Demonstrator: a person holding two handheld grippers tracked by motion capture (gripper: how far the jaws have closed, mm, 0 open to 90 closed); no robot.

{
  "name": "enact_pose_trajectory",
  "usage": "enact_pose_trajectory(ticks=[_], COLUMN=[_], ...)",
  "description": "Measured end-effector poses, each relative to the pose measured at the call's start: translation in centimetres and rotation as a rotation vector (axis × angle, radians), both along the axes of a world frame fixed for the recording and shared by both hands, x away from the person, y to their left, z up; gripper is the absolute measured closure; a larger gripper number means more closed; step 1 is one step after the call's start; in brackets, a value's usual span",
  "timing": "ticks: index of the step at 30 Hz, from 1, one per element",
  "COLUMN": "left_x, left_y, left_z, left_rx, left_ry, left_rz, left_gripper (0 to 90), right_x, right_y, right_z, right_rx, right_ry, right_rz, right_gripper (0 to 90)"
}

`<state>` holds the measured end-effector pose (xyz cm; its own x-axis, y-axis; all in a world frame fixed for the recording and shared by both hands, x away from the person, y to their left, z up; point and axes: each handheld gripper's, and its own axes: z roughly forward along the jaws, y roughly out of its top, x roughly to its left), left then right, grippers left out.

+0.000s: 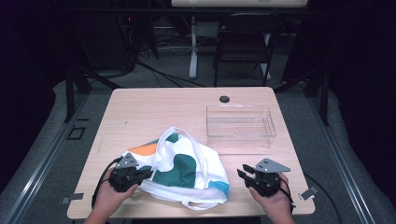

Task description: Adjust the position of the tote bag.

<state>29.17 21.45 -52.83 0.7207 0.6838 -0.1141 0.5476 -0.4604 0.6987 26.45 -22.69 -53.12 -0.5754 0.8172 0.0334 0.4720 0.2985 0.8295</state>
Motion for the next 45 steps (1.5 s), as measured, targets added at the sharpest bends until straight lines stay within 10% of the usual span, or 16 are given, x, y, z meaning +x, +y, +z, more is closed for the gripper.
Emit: enact_pose_trajectory(ticks=[27,45], left_x=[0.9,2.3], left_y=[0.1,-0.3], left_z=[2.6,5.5], left_rx=[-0.047,-0.023], left_ry=[-0.047,-0.1], left_rz=[0.004,0.018], left_gripper=[88.0,88.0], right_x=[0.2,0.6], right_y=[2.6,5.0], right_z=[1.7,4.1], right_rx=[-0.022,0.011], right_ry=[0.065,0.005], right_rz=[0.148,0.235], right_gripper=[85.5,82.0])
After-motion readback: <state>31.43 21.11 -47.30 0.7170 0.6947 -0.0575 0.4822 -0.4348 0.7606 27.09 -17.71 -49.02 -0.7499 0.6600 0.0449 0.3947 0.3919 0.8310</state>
